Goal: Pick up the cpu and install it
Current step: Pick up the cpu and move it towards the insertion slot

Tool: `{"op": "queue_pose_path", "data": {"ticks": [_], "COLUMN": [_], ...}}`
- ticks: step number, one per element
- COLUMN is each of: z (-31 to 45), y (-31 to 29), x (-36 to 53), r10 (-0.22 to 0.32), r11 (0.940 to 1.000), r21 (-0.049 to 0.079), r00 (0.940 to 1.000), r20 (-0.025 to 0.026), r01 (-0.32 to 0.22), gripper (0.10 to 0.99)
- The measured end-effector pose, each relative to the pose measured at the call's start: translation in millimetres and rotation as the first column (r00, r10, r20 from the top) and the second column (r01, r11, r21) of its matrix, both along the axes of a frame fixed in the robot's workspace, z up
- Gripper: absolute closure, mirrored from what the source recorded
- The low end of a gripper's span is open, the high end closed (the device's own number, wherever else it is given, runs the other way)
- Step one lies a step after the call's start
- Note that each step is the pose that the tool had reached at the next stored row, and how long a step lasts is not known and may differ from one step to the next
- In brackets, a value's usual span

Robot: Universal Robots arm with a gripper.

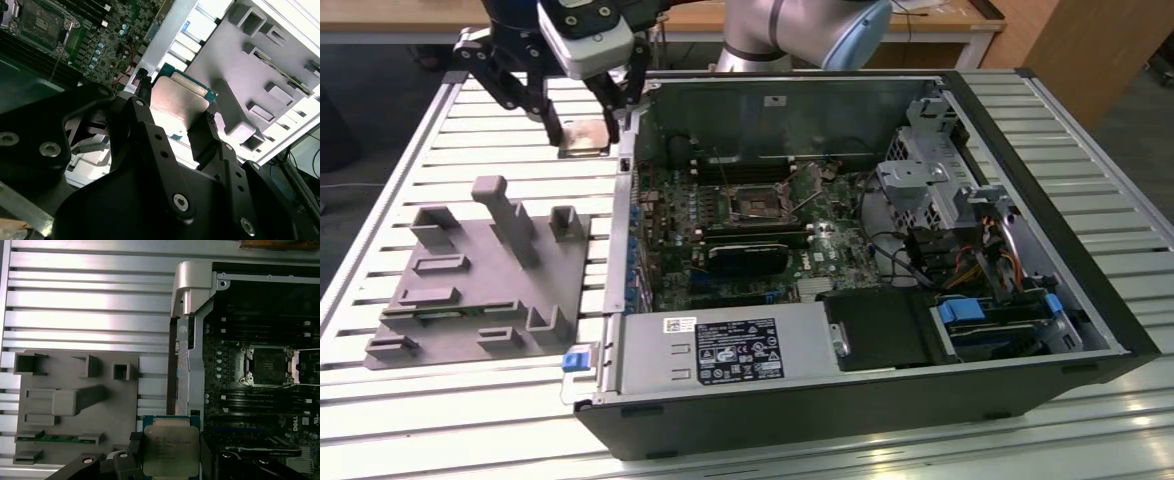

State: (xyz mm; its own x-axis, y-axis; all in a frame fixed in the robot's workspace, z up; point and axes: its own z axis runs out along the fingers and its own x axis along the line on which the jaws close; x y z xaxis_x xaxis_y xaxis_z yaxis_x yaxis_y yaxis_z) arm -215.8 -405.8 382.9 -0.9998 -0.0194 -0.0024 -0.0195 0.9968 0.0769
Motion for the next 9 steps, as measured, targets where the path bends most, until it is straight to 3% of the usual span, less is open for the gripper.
{"op": "queue_pose_path", "data": {"ticks": [9], "z": [0.0], "y": [0.0], "x": [11.1], "r10": [0.000], "r11": [1.0000], "r21": [0.000], "r00": [1.0000], "r20": [0.0000], "r01": [0.000], "gripper": [0.545]}}
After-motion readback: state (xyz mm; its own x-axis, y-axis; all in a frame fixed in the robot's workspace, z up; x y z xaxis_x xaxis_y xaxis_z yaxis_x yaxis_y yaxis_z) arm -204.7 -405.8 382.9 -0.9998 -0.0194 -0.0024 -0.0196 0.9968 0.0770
